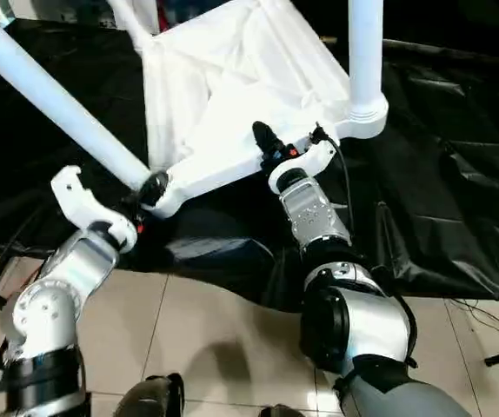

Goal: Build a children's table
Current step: Flip table

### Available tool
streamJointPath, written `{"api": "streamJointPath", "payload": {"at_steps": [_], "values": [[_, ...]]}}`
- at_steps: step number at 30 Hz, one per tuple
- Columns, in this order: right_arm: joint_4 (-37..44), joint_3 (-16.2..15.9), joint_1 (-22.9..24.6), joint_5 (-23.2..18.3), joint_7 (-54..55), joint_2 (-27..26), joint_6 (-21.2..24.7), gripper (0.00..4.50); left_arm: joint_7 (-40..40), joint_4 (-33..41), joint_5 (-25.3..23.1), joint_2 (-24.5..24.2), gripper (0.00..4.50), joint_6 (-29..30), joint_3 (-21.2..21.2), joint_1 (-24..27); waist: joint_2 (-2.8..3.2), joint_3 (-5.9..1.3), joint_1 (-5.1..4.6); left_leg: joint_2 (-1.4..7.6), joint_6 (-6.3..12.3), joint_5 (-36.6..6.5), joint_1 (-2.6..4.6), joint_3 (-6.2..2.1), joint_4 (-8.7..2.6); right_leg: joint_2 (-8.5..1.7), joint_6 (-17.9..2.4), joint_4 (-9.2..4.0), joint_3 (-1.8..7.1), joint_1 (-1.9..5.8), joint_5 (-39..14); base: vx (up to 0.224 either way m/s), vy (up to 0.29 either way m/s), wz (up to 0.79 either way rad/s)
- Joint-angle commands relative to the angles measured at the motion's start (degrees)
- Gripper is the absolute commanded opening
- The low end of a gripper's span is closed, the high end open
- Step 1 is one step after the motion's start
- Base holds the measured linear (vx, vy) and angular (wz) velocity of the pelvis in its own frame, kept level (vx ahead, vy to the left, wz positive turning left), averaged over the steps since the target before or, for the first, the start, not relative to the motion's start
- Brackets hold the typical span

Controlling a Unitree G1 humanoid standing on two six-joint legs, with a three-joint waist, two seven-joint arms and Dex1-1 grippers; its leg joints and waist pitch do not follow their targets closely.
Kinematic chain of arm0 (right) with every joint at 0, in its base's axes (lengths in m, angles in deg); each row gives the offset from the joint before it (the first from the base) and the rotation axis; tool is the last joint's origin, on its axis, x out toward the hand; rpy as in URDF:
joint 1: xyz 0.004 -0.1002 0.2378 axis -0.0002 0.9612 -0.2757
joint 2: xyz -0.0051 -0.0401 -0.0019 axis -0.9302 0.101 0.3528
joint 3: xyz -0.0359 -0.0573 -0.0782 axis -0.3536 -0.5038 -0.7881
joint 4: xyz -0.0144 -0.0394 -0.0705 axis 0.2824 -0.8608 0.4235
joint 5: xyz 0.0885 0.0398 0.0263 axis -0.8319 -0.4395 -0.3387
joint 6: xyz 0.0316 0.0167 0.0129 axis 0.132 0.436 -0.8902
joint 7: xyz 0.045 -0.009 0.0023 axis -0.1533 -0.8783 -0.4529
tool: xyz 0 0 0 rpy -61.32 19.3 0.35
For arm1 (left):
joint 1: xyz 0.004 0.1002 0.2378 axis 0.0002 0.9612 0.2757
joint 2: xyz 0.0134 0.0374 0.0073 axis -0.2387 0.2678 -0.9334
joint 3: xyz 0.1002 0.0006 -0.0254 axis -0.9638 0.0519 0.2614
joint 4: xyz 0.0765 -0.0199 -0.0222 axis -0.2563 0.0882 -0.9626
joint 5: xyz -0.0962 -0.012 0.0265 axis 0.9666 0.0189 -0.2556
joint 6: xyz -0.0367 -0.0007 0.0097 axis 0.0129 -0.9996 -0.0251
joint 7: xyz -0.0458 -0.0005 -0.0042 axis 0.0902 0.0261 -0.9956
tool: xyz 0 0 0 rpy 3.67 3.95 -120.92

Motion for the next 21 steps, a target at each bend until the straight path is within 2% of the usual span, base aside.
{"api": "streamJointPath", "payload": {"at_steps": [1, 4, 6, 7, 8, 9, 11, 12, 13, 14, 15, 16, 18, 21], "values": [[0.8, 1.0, -1.9, 2.0, 3.3, 2.9, -3.7, 2.07, 0.8, 1.4, 0.9, -0.1, 4.50, 1.6, -1.2, 0.8, 0.43, -4.99, -0.25, 4.53, 2.20, -6.6, 4.19, -1.99, -3.71, -3.17, -14.0, -3.25, 1.70, 1.52, 9.2, 0.000, 0.000, 0.00], [-0.1, 2.0, -2.8, 1.3, 4.4, 4.1, -4.0, 2.07, 1.9, 2.4, 1.6, -1.2, 4.50, 3.2, -2.1, 1.4, 0.51, -4.87, 0.12, 4.54, 0.09, -9.2, 4.36, -1.83, -4.04, -3.07, -12.3, -3.53, 1.69, 1.29, 6.0, 0.000, 0.000, 0.00], [-0.5, 1.8, -2.9, 1.8, 4.6, 4.9, -4.7, 2.07, 3.4, 3.4, 1.4, -2.4, 4.50, 4.0, -3.9, 2.1, 0.15, -5.06, 0.39, 4.52, -0.85, -9.9, 4.42, -1.67, -4.07, -3.11, -11.3, -3.64, 1.76, 1.30, 5.3, 0.000, 0.000, 0.00], [-0.5, 1.5, -2.9, 2.3, 4.5, 5.2, -4.9, 2.07, 4.1, 3.8, 1.0, -3.0, 4.50, 4.1, -4.8, 2.4, 0.20, -5.10, 0.50, 4.49, -0.99, -9.8, 4.32, -1.74, -4.06, -3.20, -11.0, -3.58, 1.73, 1.33, 5.2, 0.000, 0.000, 0.00], [-0.3, 0.7, -2.9, 3.1, 4.4, 5.6, -5.3, 2.07, 5.2, 4.6, 0.0, -4.0, 4.50, 3.9, -6.4, 2.7, -0.21, -5.16, 0.43, 4.35, -1.13, -9.3, 4.11, -1.63, -4.05, -3.11, -10.2, -3.58, 1.76, 1.33, 5.3, 0.000, 0.000, 0.00], [-0.3, 0.7, -2.9, 3.1, 4.4, 5.6, -5.3, 2.07, 5.2, 4.6, 0.0, -4.0, 4.50, 3.9, -6.4, 2.7, -0.07, -5.21, 0.54, 4.38, -1.12, -9.2, 4.14, -1.69, -4.01, -3.19, -10.1, -3.53, 1.77, 1.30, 5.2, 0.000, 0.000, 0.00], [1.4, -2.3, -2.2, 6.8, 5.1, 6.7, -6.2, 2.07, 9.3, 7.5, -4.8, -8.8, 4.50, 1.2, -13.1, 3.1, -0.29, -5.28, 0.57, 4.33, -0.83, -8.8, 3.93, -1.70, -3.99, -3.18, -9.1, -3.68, 1.79, 1.32, 4.1, 0.000, 0.000, 0.00], [1.4, -2.3, -2.2, 6.8, 5.1, 6.7, -6.2, 2.07, 9.3, 7.5, -4.8, -8.8, 4.50, 1.2, -13.1, 3.1, -0.31, -5.39, 0.60, 4.29, -0.56, -8.3, 4.05, -1.64, -3.86, -3.20, -8.5, -3.56, 1.80, 1.23, 3.6, 0.000, 0.000, 0.00], [2.6, -4.4, -1.7, 9.5, 6.3, 7.5, -6.4, 2.07, 12.4, 9.3, -7.8, -12.1, 4.50, -1.5, -17.1, 2.7, -0.42, -5.39, 0.58, 4.23, -0.51, -7.6, 3.98, -1.66, -3.82, -3.15, -8.4, -3.69, 1.79, 1.24, 3.7, 0.000, 0.000, 0.00], [2.9, -4.8, -1.5, 10.1, 6.7, 7.7, -6.4, 2.07, 13.0, 9.7, -8.5, -12.8, 4.50, -2.1, -17.9, 2.6, -0.33, -5.45, 0.52, 4.20, -0.38, -6.7, 3.98, -1.60, -3.70, -3.12, -8.2, -3.46, 1.85, 1.20, 4.3, 0.000, 0.000, 0.00], [4.2, -6.3, -1.0, 12.2, 8.4, 8.8, -6.3, 2.07, 15.8, 11.4, -10.6, -14.9, 4.50, -4.7, -20.8, 1.7, -0.35, -5.43, 0.66, 4.18, -0.44, -6.7, 4.10, -1.64, -3.72, -2.99, -8.0, -3.63, 1.79, 1.11, 3.9, 0.000, 0.000, 0.00], [4.8, -6.8, -0.8, 12.9, 9.2, 9.2, -6.2, 2.07, 17.0, 12.2, -11.1, -15.6, 4.50, -5.5, -21.8, 1.2, -0.55, -5.58, 0.57, 4.14, -0.85, -7.2, 4.31, -1.42, -3.66, -2.96, -7.9, -3.56, 1.87, 1.09, 3.2, 0.000, 0.000, 0.00], [5.7, -7.6, -0.3, 14.3, 11.1, 10.3, -5.7, 2.07, 18.2, 13.5, -11.6, -16.4, 4.50, -6.5, -23.0, -0.1, -0.32, -5.53, 0.70, 4.14, -2.19, -7.5, 4.43, -1.36, -3.73, -2.86, -8.4, -3.45, 1.83, 0.91, 2.8, 0.000, 0.000, 0.00], [7.5, -8.3, 0.5, 16.6, 15.3, 12.1, -5.5, 2.07, 19.3, 15.3, -12.5, -17.5, 4.50, -7.5, -24.4, -2.9, -0.25, -5.55, 0.62, 4.11, -4.82, -10.9, 4.60, -1.33, -4.09, -2.79, -8.1, -3.70, 1.84, 0.79, -0.3, 0.000, 0.000, 0.00]]}}
